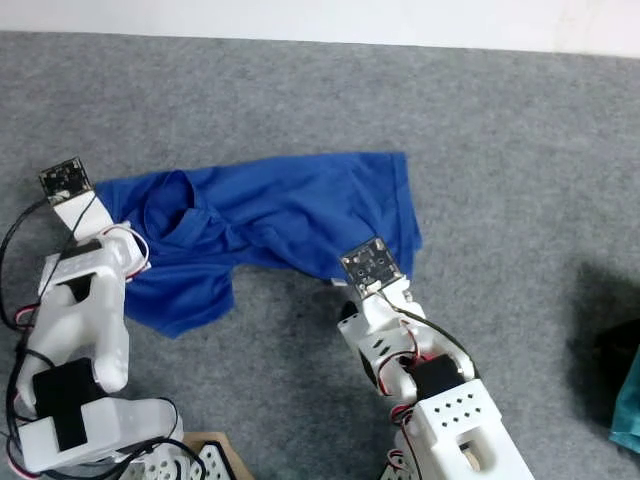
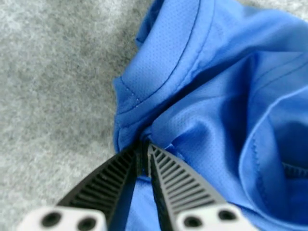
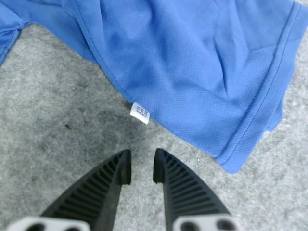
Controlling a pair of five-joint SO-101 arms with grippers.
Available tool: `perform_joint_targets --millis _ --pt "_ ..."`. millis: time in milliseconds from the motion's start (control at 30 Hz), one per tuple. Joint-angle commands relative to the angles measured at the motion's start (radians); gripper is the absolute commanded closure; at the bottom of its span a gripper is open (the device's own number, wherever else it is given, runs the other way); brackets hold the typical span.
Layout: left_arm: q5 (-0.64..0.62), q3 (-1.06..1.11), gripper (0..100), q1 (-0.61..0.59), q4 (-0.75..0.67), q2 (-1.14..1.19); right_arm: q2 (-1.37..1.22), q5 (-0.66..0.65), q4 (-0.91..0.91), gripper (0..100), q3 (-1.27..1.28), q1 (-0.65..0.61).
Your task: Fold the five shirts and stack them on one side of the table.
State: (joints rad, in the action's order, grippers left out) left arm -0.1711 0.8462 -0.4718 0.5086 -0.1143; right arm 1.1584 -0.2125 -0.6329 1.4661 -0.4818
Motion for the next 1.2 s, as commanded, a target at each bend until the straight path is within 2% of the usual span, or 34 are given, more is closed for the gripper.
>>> perform_joint_targets --millis 0,133,233,467,600,700,767,900,1000,1167 --pt "0.008 -0.073 89 0.008 0.143 -0.044 0.008 -0.008 0.015 90.4 -0.015 0.008" --pt "0.0 -0.077 69 -0.008 0.196 -0.07 0.007 -0.008 0.015 90.4 -0.015 0.008" --pt "0.0 -0.053 64 -0.015 0.198 -0.159 0.007 -0.008 0.015 90.4 -0.015 0.008" --pt "0.002 0.007 76 -0.053 0.296 -0.475 0.007 -0.005 0.013 90.6 -0.018 0.01" --pt "0.005 0.07 87 -0.074 0.325 -0.581 0.005 0.095 -0.094 90.7 -0.077 0.008" --pt "0.003 0.101 95 -0.085 0.319 -0.607 0.005 0.114 -0.131 90.7 -0.119 0.008" --pt "0.002 0.084 99 -0.084 0.316 -0.605 0.005 0.117 -0.13 90.7 -0.133 0.008" --pt "0.0 0.01 99 -0.081 0.295 -0.527 -0.019 0.12 -0.119 90.8 -0.217 -0.027" --pt "-0.014 -0.059 99 -0.079 0.296 -0.406 -0.168 0.121 -0.12 90.8 -0.329 -0.107" --pt "-0.129 -0.15 99 -0.079 0.296 -0.243 -0.484 0.121 -0.088 90.8 -0.608 -0.229"
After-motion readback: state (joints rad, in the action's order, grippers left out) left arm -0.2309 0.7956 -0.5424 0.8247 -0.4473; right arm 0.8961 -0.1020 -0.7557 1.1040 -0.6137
